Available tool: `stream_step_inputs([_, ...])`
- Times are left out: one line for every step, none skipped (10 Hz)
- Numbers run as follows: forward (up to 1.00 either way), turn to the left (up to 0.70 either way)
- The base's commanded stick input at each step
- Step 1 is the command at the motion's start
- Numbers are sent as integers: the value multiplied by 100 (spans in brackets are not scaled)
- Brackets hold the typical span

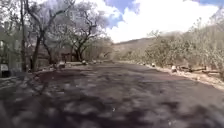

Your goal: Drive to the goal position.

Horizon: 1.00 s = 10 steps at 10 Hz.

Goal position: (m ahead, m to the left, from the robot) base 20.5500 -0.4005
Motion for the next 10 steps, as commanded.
stream_step_inputs([70,2])
stream_step_inputs([70,2])
stream_step_inputs([70,1])
stream_step_inputs([70,0])
stream_step_inputs([70,0])
stream_step_inputs([70,0])
stream_step_inputs([70,2])
stream_step_inputs([70,3])
stream_step_inputs([70,3])
stream_step_inputs([70,2])
